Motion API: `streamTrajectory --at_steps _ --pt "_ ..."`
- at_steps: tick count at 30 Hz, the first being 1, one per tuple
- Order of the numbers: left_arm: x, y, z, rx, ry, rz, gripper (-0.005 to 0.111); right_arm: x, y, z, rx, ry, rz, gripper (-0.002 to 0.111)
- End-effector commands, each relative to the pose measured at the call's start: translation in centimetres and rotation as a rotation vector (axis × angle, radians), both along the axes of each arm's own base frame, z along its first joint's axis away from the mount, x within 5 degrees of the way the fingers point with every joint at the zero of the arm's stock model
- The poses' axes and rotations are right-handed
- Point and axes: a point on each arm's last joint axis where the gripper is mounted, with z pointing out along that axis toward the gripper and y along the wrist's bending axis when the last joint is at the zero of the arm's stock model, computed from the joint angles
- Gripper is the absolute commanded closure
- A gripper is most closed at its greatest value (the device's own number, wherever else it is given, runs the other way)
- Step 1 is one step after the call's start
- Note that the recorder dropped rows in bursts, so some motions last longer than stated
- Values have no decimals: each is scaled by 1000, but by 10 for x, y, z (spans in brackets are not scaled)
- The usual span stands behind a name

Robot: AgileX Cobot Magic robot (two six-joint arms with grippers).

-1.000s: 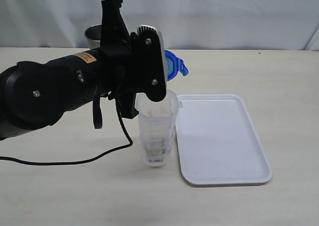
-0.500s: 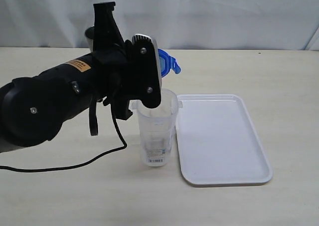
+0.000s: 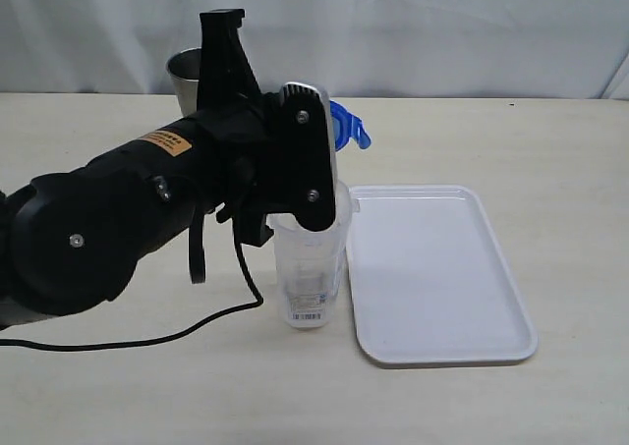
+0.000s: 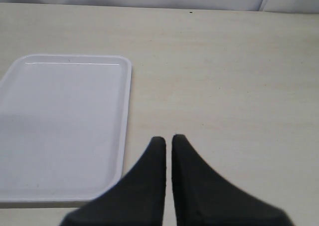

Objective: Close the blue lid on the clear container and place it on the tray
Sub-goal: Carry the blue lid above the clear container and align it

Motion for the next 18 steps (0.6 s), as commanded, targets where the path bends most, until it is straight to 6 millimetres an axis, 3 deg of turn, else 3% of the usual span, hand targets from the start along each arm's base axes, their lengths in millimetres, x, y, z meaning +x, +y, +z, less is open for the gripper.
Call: streamTrajectory --at_steps 1,18 --pt "0 4 2 1 -5 46 107 0 0 0 -3 -6 5 104" --pt "-9 0 1 8 5 71 107 0 0 0 -3 -6 5 104"
